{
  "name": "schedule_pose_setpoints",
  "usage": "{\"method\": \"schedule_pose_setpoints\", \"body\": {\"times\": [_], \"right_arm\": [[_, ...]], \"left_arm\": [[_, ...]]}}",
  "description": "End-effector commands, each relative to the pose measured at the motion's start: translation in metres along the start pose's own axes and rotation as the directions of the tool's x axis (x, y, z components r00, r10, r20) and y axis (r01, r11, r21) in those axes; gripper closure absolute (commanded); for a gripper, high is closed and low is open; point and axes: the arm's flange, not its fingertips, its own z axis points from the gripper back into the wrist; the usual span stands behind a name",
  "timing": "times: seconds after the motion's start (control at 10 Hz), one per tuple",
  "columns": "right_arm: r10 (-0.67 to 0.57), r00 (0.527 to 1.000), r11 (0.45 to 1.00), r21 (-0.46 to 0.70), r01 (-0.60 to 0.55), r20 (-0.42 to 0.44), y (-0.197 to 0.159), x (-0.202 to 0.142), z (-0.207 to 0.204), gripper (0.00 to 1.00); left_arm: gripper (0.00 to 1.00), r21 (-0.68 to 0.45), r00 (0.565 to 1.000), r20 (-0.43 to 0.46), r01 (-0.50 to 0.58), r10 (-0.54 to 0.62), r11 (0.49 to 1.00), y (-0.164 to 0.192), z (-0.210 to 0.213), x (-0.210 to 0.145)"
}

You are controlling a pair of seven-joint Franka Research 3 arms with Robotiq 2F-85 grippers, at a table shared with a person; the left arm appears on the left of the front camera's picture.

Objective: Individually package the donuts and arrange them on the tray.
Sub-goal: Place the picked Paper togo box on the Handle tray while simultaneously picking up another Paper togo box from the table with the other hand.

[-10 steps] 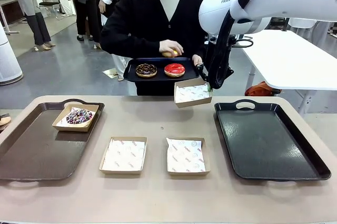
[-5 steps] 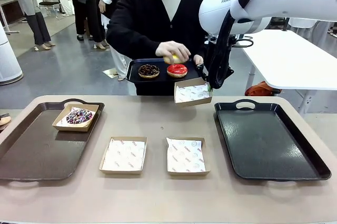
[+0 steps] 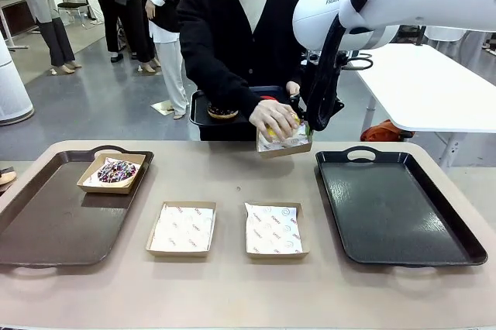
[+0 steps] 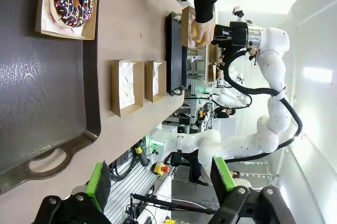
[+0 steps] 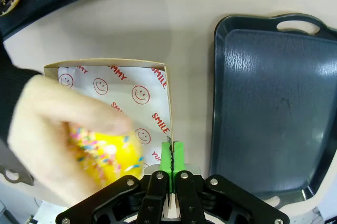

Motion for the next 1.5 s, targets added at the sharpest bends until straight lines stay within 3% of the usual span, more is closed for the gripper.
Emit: {"method": "schedule_pose_setpoints", "body": {"times": [0.0, 1.4], "right_arm": [[0.001, 1.0, 1.0, 0.001, -0.001, 0.004, 0.0, -0.0003, 0.0021, 1.0], [0.0, 1.0, 1.0, 0.0, 0.0, 0.0, 0.0, 0.0, 0.0, 0.99]], "left_arm": [[0.0, 0.001, 1.0, -0.003, 0.015, -0.015, 1.0, -0.0008, -0.0003, -0.006], [0.0, 0.0, 1.0, 0.0, 0.0, 0.0, 1.0, 0.0, 0.0, 0.0]]}}
